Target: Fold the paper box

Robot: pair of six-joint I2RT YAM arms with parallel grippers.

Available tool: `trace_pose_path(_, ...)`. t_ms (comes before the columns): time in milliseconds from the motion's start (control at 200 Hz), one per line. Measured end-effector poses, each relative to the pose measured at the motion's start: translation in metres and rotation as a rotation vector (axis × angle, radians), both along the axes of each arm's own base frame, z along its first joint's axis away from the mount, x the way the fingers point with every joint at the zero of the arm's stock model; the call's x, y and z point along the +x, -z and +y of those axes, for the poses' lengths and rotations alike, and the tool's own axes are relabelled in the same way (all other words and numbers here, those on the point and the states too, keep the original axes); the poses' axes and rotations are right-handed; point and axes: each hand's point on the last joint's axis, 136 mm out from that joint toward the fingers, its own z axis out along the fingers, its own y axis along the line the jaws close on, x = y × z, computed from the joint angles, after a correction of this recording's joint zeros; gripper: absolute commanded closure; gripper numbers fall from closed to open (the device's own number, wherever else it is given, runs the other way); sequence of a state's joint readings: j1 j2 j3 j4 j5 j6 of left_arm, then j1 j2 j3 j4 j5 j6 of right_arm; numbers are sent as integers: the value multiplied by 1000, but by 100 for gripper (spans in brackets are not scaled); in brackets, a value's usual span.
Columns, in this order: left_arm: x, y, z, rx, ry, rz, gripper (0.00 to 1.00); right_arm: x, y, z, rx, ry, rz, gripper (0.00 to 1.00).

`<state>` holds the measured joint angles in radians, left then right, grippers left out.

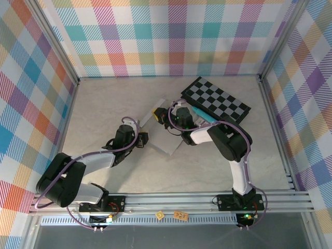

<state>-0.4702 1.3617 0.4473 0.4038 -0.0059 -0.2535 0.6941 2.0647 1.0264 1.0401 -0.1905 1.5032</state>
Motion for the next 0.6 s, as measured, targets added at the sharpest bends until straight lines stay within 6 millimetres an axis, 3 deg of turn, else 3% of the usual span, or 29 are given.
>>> trace_pose_path(600,12,-1,0,44,-164,8,76,7,1,-3,15,72,21,100)
